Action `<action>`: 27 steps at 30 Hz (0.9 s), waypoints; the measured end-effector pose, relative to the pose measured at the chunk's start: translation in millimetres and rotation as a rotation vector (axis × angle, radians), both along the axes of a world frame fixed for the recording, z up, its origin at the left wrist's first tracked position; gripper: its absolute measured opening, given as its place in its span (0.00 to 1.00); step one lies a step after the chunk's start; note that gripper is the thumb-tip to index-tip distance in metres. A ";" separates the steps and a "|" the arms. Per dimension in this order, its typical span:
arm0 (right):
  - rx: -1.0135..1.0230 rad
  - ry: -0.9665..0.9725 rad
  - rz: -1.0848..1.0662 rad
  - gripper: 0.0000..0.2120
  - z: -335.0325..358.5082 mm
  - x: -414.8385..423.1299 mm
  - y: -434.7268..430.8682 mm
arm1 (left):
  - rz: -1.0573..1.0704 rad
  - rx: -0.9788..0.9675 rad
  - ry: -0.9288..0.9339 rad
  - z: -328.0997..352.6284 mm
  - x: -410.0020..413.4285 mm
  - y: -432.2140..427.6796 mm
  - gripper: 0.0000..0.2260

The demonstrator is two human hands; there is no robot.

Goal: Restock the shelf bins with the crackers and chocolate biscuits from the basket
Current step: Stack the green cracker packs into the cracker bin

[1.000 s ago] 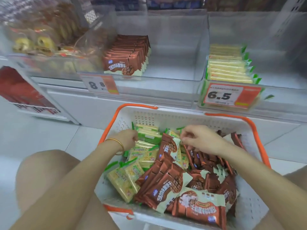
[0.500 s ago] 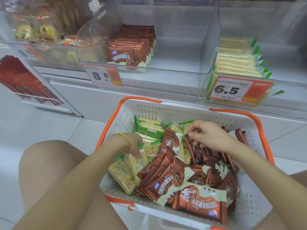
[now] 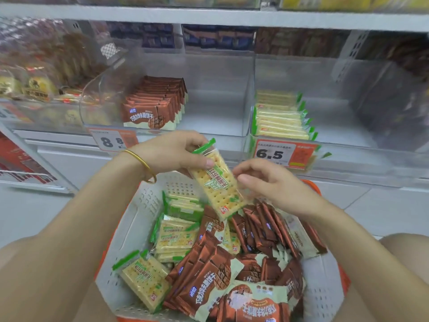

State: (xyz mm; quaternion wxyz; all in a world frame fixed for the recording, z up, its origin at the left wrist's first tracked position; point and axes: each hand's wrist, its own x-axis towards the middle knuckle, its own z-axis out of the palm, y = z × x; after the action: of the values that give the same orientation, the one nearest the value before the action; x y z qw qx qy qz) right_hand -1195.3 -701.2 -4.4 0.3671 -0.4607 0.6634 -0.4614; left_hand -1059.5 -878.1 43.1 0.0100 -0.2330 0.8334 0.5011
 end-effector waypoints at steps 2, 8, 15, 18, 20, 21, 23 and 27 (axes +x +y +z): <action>0.001 -0.014 -0.014 0.06 8.0 -6.2 6.9 | -0.026 0.024 0.042 4.7 -18.3 10.5 0.04; -0.123 -0.138 -0.180 0.09 24.2 -30.8 29.5 | 0.056 0.129 0.226 22.0 -60.5 40.1 0.22; -0.329 -0.299 -0.390 0.20 47.1 -62.9 31.5 | -0.025 -0.111 0.230 34.1 -102.7 60.2 0.14; -0.432 -0.183 -0.501 0.24 70.6 -88.4 35.7 | -0.017 -0.312 0.373 54.5 -122.4 63.8 0.11; -0.477 -0.094 -0.546 0.25 79.0 -105.8 39.2 | -0.082 -0.501 0.385 63.3 -133.3 66.0 0.11; -0.474 -0.043 -0.550 0.24 79.6 -112.8 40.1 | -0.128 -0.581 0.362 63.5 -139.1 65.7 0.12; -0.406 0.063 -0.532 0.20 75.6 -122.7 41.4 | -0.206 -0.691 0.283 58.5 -149.4 63.9 0.14; -0.200 0.165 -0.473 0.13 57.1 -130.5 43.3 | -0.302 -0.767 0.124 43.5 -158.6 59.7 0.17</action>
State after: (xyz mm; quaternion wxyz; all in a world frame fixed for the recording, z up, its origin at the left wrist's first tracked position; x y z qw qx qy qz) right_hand -1325.8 -658.0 52.7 0.1464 -0.3630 0.7314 -0.5585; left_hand -1218.1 -818.4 86.6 -0.0542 -0.0645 0.9835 0.1603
